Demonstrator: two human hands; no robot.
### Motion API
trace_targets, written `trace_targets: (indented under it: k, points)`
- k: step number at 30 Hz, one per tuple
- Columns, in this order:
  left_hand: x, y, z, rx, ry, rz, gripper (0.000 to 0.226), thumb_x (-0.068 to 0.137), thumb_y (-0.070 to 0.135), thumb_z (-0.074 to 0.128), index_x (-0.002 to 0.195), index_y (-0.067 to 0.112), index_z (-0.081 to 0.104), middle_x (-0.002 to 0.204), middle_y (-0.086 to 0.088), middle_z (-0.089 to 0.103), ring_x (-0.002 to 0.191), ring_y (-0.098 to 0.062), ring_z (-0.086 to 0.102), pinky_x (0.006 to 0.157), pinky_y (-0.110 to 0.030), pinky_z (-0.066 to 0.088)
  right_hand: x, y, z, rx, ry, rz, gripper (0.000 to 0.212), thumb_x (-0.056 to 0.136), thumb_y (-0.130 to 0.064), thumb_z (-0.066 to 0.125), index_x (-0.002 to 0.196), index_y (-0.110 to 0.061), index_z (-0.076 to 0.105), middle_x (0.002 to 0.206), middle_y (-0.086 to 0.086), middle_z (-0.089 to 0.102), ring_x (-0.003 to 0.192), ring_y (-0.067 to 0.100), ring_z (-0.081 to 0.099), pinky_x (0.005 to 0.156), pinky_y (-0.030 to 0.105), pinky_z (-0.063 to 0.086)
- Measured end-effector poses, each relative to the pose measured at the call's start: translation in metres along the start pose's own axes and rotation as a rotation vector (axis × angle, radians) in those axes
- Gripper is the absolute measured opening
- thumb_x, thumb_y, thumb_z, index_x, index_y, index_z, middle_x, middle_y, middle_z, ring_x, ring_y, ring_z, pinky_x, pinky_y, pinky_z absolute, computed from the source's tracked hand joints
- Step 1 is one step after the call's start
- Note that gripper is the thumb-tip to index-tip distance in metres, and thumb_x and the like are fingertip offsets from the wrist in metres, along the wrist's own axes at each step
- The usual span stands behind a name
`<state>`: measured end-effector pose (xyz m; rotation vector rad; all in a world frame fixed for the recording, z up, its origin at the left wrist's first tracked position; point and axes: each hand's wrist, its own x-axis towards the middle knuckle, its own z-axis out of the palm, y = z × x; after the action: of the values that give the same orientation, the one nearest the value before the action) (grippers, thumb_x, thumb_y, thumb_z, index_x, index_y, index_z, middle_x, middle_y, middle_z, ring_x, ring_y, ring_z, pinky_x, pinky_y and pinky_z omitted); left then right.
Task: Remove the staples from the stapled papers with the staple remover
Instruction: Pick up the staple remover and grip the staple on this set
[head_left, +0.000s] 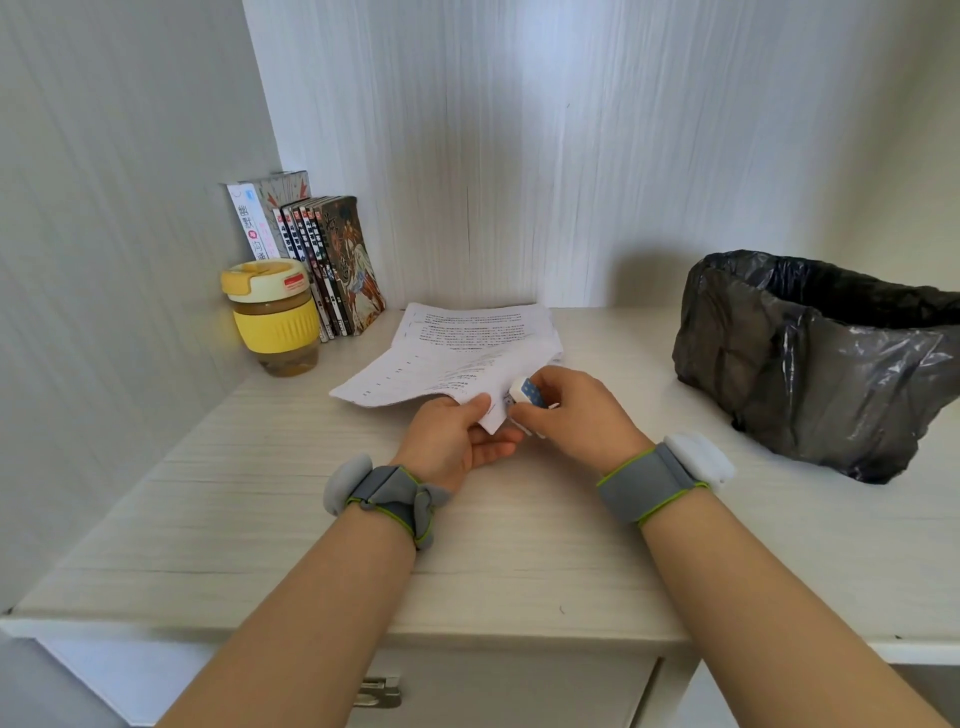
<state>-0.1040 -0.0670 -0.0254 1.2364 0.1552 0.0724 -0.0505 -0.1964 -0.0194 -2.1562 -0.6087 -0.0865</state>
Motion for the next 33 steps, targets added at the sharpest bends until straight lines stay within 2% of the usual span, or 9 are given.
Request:
trace_targets:
  k: [3, 7, 11, 15, 20, 22, 27, 30, 33]
  points:
    - [-0.001, 0.000, 0.001, 0.010, -0.019, 0.006, 0.018, 0.097, 0.008, 0.037, 0.108, 0.004, 0.050, 0.080, -0.009, 0.063, 0.049, -0.013, 0.066, 0.046, -0.020, 0.053, 0.003, 0.002, -0.001, 0.089, 0.009, 0.054, 0.013, 0.079, -0.022, 0.066, 0.077, -0.015, 0.056, 0.066, 0.006, 0.060, 0.056, 0.017, 0.051, 0.063, 0.030, 0.044]
    - [-0.002, 0.000, 0.000, 0.025, -0.031, -0.001, 0.020, 0.097, 0.008, 0.037, 0.112, 0.004, 0.050, 0.081, -0.007, 0.064, 0.051, -0.014, 0.067, 0.046, -0.021, 0.053, 0.004, 0.003, -0.003, 0.282, -0.023, 0.155, 0.017, 0.079, -0.021, 0.069, 0.073, -0.014, 0.056, 0.058, 0.003, 0.057, 0.048, 0.014, 0.052, 0.045, 0.018, 0.042]
    - [-0.003, 0.000, 0.000, 0.034, -0.034, 0.006, 0.022, 0.097, 0.008, 0.037, 0.115, 0.005, 0.048, 0.085, -0.007, 0.063, 0.051, -0.014, 0.067, 0.047, -0.020, 0.054, 0.003, 0.003, -0.005, 0.503, -0.110, 0.273, 0.020, 0.081, -0.019, 0.069, 0.063, -0.012, 0.060, 0.064, 0.006, 0.058, 0.058, 0.018, 0.052, 0.058, 0.027, 0.046]
    - [-0.004, 0.000, 0.002, 0.048, -0.033, 0.009, 0.024, 0.097, 0.008, 0.037, 0.118, 0.002, 0.048, 0.086, -0.009, 0.062, 0.050, -0.013, 0.067, 0.047, -0.020, 0.054, 0.002, 0.000, -0.007, 0.634, -0.236, 0.366, 0.015, 0.086, -0.023, 0.062, 0.080, -0.009, 0.062, 0.076, 0.005, 0.059, 0.064, 0.013, 0.052, 0.056, 0.022, 0.046]
    - [-0.005, 0.000, 0.002, 0.044, -0.038, 0.024, 0.019, 0.097, 0.007, 0.037, 0.110, 0.004, 0.051, 0.080, -0.008, 0.063, 0.049, -0.014, 0.066, 0.047, -0.021, 0.054, 0.001, -0.004, -0.008, 0.647, -0.263, 0.408, 0.027, 0.090, -0.038, 0.053, 0.086, -0.012, 0.058, 0.071, 0.003, 0.051, 0.059, 0.015, 0.044, 0.053, 0.025, 0.039]
    - [-0.004, 0.000, 0.003, 0.054, -0.027, 0.026, 0.019, 0.097, 0.007, 0.038, 0.110, 0.003, 0.051, 0.079, -0.009, 0.064, 0.049, -0.014, 0.066, 0.046, -0.021, 0.054, 0.000, -0.006, -0.008, 0.700, -0.270, 0.435, 0.031, 0.091, -0.043, 0.048, 0.082, -0.014, 0.058, 0.068, 0.004, 0.048, 0.058, 0.016, 0.044, 0.052, 0.026, 0.040]
    - [-0.004, -0.001, 0.002, 0.111, -0.003, 0.011, 0.018, 0.097, 0.009, 0.038, 0.096, 0.002, 0.054, 0.054, -0.003, 0.067, 0.042, -0.013, 0.062, 0.041, -0.020, 0.051, 0.000, -0.009, -0.009, 0.791, -0.296, 0.464, 0.027, 0.095, -0.031, 0.039, 0.081, -0.015, 0.055, 0.068, 0.006, 0.047, 0.055, 0.017, 0.042, 0.051, 0.026, 0.036]
    - [-0.004, -0.001, 0.002, 0.134, -0.004, 0.003, 0.024, 0.097, 0.009, 0.037, 0.082, 0.003, 0.055, 0.047, -0.003, 0.064, 0.038, -0.011, 0.059, 0.038, -0.018, 0.048, 0.000, -0.007, -0.012, 0.818, -0.328, 0.474, 0.023, 0.095, -0.030, 0.040, 0.084, -0.016, 0.054, 0.070, 0.005, 0.049, 0.057, 0.018, 0.046, 0.051, 0.025, 0.040]
    - [-0.004, 0.000, 0.002, 0.155, 0.001, 0.008, 0.028, 0.097, 0.008, 0.038, 0.076, 0.000, 0.055, 0.046, -0.002, 0.061, 0.036, -0.010, 0.056, 0.036, -0.017, 0.045, 0.000, -0.005, -0.015, 0.851, -0.365, 0.497, 0.025, 0.095, -0.030, 0.039, 0.082, -0.015, 0.054, 0.070, 0.005, 0.051, 0.057, 0.016, 0.050, 0.046, 0.019, 0.044]
